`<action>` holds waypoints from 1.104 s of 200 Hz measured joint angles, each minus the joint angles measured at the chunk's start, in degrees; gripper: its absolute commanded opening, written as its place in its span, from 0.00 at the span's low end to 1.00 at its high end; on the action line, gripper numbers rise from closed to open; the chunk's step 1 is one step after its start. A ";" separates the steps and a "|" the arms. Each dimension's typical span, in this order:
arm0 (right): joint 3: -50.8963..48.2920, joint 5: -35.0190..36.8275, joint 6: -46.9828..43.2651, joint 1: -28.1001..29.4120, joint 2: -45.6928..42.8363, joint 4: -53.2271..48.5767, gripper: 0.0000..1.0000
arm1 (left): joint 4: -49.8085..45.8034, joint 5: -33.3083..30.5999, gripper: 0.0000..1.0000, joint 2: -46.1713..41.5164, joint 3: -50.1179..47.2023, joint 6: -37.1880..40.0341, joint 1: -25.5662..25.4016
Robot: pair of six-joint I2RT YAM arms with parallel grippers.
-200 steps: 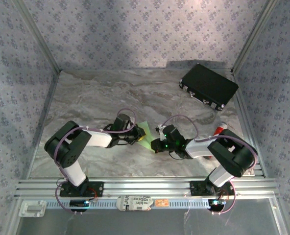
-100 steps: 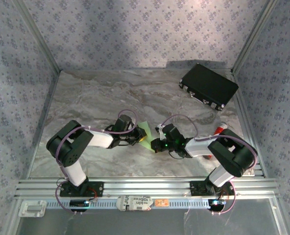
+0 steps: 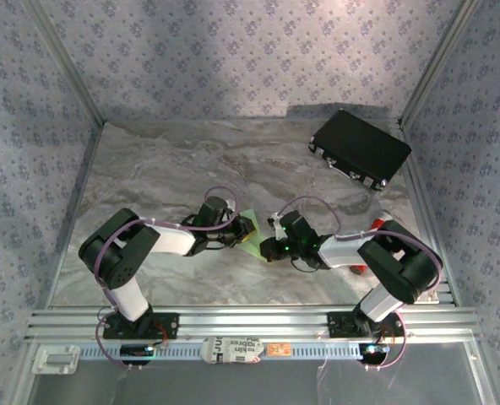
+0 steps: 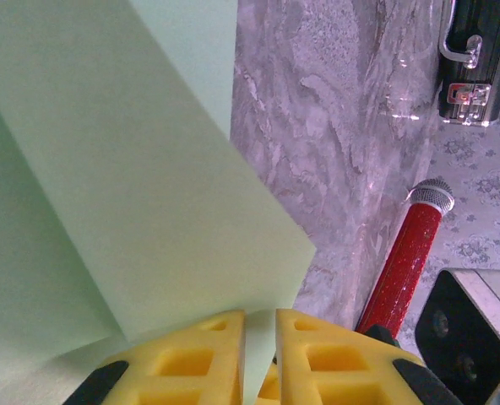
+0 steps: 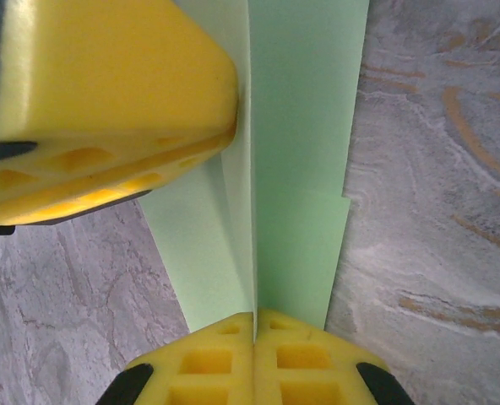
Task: Fold a paper plane with a square sheet of paper (pick it up from the middle)
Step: Fourth fold the wing at the center of the table.
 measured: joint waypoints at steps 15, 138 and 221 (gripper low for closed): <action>0.07 -0.26 0.02 -0.11 0.04 -0.13 0.03 | 0.00 -0.24 0.16 0.72 0.90 0.02 0.02; 0.46 -1.31 0.59 -0.46 0.48 -0.42 0.02 | -2.51 -1.22 0.12 4.31 3.85 1.53 1.44; 1.16 -2.40 0.98 -0.72 1.27 -0.61 0.02 | -3.56 -1.22 0.10 4.76 4.09 2.43 1.92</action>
